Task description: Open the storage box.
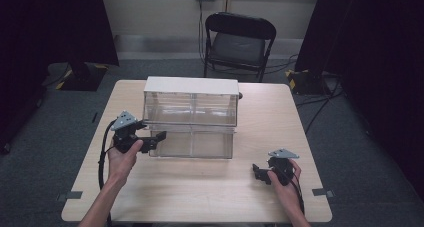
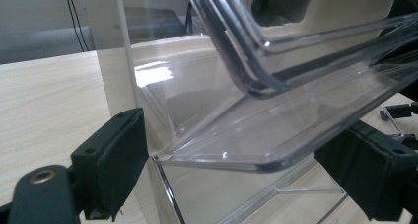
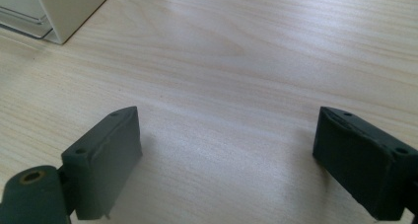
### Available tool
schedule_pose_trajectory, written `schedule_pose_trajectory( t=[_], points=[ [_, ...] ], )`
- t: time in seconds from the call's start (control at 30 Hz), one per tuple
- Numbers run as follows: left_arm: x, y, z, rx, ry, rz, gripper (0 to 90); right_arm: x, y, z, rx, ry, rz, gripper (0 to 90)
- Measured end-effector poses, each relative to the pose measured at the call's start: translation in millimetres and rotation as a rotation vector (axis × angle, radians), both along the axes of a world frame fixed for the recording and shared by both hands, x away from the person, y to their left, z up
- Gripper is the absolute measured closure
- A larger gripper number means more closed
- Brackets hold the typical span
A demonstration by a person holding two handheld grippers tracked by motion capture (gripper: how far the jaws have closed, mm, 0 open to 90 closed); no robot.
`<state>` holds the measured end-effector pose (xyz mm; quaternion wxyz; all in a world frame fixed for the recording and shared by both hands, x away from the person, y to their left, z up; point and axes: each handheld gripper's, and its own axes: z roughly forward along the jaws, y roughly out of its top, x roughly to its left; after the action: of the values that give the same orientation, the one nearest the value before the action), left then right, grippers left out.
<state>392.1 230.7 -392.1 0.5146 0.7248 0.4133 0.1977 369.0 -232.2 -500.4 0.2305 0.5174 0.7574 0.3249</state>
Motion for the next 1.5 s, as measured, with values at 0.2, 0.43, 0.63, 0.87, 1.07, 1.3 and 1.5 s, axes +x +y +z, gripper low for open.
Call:
schedule_pose_trajectory(
  t=[0.2,0.43,0.63,0.87,1.07,1.3,1.5],
  points=[
    [2.6,0.5,-2.7,-0.004,0.008,0.004,11.1,0.0,0.0,0.0,0.000,0.000,0.000,10.4],
    [4.0,0.5,-4.0,-0.020,0.018,0.005,10.6,0.1,0.0,0.0,0.000,-0.001,0.000,10.4],
    [4.0,0.5,-3.7,-0.021,0.021,0.007,10.6,0.1,0.0,0.0,0.000,-0.001,0.001,10.4],
    [3.7,0.1,-3.9,-0.026,0.017,0.008,10.5,0.0,0.0,0.0,0.000,-0.001,0.001,10.4],
    [4.2,0.8,-4.0,-0.023,0.020,0.005,10.3,0.1,0.0,-0.1,0.000,-0.001,0.001,10.4],
    [4.5,0.9,-4.4,-0.023,0.016,0.005,9.8,0.0,0.0,0.0,0.000,0.000,0.000,10.4],
    [4.4,0.8,-4.6,-0.024,0.015,0.005,9.6,0.1,0.0,-0.1,0.000,-0.001,0.001,10.4]
  ],
)
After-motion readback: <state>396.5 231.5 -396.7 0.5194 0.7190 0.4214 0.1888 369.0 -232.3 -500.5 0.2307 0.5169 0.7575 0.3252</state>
